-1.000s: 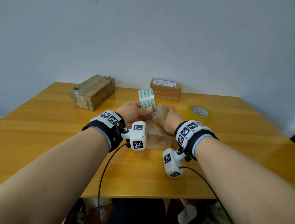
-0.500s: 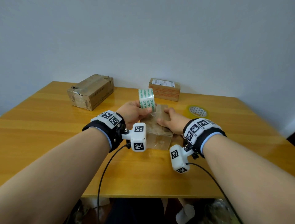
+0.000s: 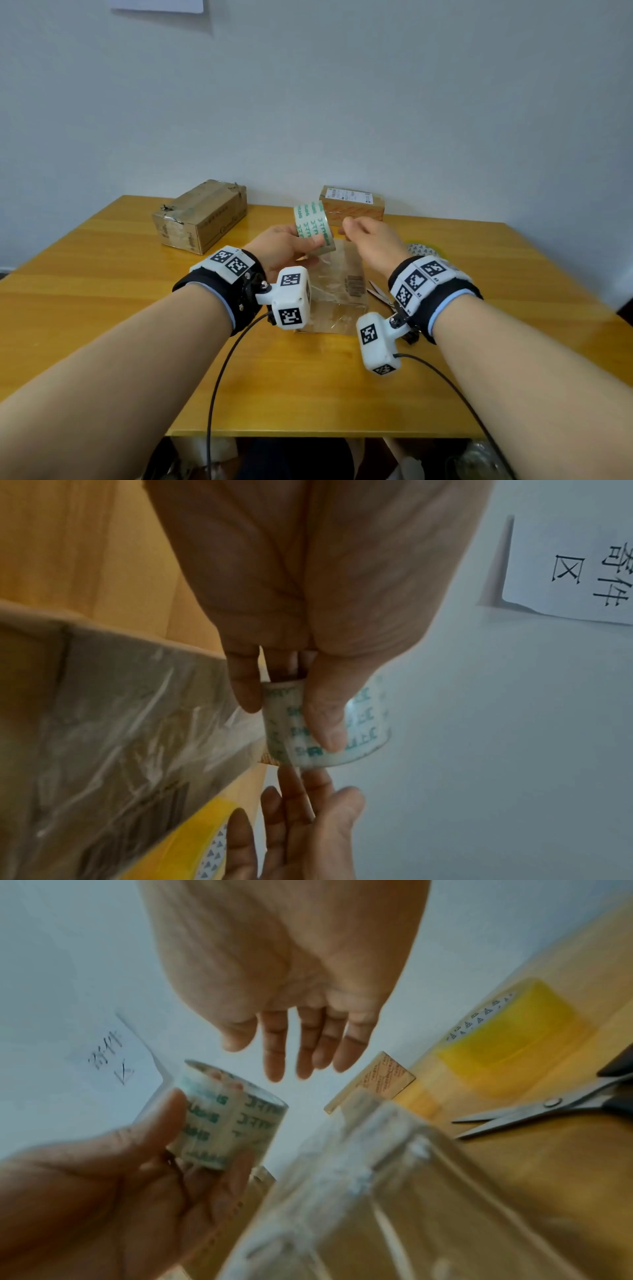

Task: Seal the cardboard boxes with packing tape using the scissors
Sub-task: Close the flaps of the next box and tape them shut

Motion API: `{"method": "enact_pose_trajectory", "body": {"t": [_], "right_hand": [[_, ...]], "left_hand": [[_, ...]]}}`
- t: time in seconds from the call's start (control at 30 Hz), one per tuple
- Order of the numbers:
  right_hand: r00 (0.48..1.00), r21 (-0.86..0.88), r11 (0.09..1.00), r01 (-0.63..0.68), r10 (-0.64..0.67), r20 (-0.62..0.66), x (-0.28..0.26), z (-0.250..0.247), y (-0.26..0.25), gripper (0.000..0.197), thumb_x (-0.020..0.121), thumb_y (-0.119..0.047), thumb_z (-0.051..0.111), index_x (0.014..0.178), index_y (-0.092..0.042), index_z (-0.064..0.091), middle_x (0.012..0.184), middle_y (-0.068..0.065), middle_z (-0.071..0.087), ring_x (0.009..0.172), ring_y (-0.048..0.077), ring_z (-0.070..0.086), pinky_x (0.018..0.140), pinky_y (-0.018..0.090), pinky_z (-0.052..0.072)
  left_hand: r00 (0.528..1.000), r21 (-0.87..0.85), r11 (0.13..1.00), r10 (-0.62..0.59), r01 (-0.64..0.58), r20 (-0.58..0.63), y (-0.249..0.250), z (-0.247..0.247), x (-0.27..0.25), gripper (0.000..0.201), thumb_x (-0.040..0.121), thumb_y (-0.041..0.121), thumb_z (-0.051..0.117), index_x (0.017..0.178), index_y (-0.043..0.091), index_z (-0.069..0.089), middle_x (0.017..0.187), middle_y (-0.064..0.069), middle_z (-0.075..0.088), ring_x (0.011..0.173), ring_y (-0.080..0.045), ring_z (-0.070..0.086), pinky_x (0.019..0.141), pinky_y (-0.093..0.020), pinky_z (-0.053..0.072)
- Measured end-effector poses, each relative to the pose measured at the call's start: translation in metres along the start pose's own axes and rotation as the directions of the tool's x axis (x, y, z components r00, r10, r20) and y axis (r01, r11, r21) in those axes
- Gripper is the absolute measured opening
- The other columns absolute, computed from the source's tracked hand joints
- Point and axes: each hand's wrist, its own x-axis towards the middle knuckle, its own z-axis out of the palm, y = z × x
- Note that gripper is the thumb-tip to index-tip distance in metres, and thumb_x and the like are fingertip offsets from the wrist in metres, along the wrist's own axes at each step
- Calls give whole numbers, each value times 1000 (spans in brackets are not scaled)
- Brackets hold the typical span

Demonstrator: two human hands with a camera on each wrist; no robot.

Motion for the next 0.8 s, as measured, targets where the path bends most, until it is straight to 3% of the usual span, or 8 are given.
{"method": "enact_pose_trajectory", "body": {"t": [0.1, 0.2, 0.37, 0.47, 0.6, 0.67, 0.73, 0.8], "right_hand": [[996, 262, 964, -42, 18, 91, -7, -11, -9, 41, 106, -48, 39, 116, -21, 69, 108, -5, 72, 101, 10, 63, 98, 38, 49], [991, 240, 970, -40, 8, 134, -11, -19, -9, 42, 103, -52, 46, 116, -21, 70, 107, -8, 73, 103, 12, 64, 98, 39, 50], [994, 400, 915, -49, 5, 110, -20, -30, -5, 22, 103, -36, 52, 104, -25, 71, 106, -3, 72, 100, 16, 64, 83, 33, 48], [993, 387, 922, -34, -14, 120, -23, -38, -3, 16, 97, -21, 61, 109, -23, 71, 113, -1, 72, 101, 12, 62, 81, 30, 48], [995, 353, 935, 7, -41, 90, -21, -43, 0, 21, 93, -8, 66, 110, -19, 69, 102, -9, 72, 82, -9, 65, 65, 10, 46], [997, 344, 939, 24, -50, 66, -21, -44, -1, 20, 95, -8, 65, 113, -15, 69, 98, -10, 71, 73, -13, 62, 58, 3, 42], [997, 322, 946, 26, -48, 61, -19, -47, -2, 21, 97, -10, 61, 117, -15, 69, 105, -8, 71, 90, -4, 63, 72, 10, 46], [997, 302, 953, 18, -39, 64, -18, -51, -1, 22, 100, -13, 57, 116, -18, 71, 115, -3, 71, 106, 9, 62, 84, 23, 45]], "left_hand": [[1000, -2, 1000, -21, 21, 19, 13, 4, -3, 14, 95, 5, 58, 106, 10, 65, 92, -5, 74, 79, -14, 73, 65, -25, 57], [998, -22, 998, -57, 57, 20, 22, 11, -7, 14, 97, 12, 57, 109, 10, 64, 90, -6, 73, 74, -15, 71, 59, -23, 55], [991, -115, 985, -128, 131, 35, 32, 29, -12, 29, 97, 38, 56, 103, 12, 65, 84, -4, 71, 79, -18, 68, 65, -26, 52], [991, -165, 977, -130, 133, 32, 36, 35, -9, 48, 98, 54, 46, 108, 10, 64, 93, -9, 69, 95, -27, 63, 71, -33, 49], [986, -218, 962, -161, 164, 29, 36, 39, -4, 55, 100, 53, 39, 113, 6, 63, 104, -15, 66, 94, -31, 67, 71, -36, 54], [981, -184, 964, -195, 194, 12, 36, 41, -2, 53, 101, 52, 39, 106, 5, 63, 96, -14, 66, 83, -28, 67, 69, -36, 54], [975, -41, 980, -199, 196, -101, 35, 45, -2, 45, 102, 46, 41, 93, 6, 61, 87, -10, 61, 75, -23, 62, 64, -34, 50], [967, 230, 966, -60, 119, -246, 33, 48, -2, 27, 101, 34, 50, 89, 11, 56, 91, -7, 54, 77, -19, 54, 64, -31, 45]]}}
